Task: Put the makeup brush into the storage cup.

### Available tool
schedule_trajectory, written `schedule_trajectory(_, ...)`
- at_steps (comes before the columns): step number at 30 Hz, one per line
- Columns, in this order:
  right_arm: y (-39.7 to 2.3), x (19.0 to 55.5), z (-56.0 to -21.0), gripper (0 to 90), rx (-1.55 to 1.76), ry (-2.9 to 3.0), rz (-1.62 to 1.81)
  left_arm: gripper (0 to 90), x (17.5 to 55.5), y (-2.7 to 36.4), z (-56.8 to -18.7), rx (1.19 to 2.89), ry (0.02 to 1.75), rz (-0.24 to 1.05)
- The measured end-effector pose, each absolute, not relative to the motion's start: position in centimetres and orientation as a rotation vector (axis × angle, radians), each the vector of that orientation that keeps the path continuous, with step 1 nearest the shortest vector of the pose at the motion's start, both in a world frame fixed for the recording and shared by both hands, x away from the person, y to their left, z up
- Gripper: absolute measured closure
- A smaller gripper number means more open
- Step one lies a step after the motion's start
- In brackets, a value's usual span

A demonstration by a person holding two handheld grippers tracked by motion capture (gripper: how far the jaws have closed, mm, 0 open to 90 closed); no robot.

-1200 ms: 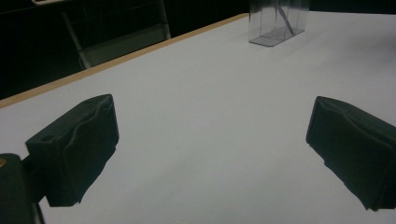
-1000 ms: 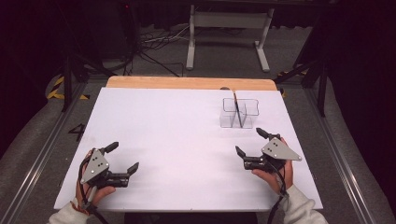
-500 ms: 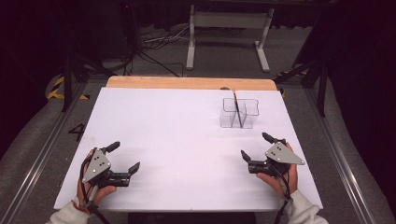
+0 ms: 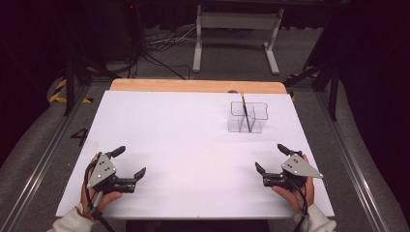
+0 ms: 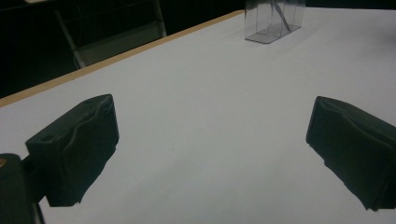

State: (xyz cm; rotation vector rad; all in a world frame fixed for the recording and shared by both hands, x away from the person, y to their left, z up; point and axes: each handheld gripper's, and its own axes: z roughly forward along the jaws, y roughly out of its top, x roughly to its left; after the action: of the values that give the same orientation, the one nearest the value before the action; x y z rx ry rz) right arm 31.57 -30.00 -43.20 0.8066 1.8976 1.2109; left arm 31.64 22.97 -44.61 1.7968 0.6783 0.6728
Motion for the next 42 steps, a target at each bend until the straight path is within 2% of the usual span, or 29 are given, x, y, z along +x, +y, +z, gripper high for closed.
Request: schedule_trajectory(42,-29.68,31.32,-43.47,6.2,0.808,1.933,1.224,3.1,31.66,22.73,-44.50,1.801,0.664,0.676)
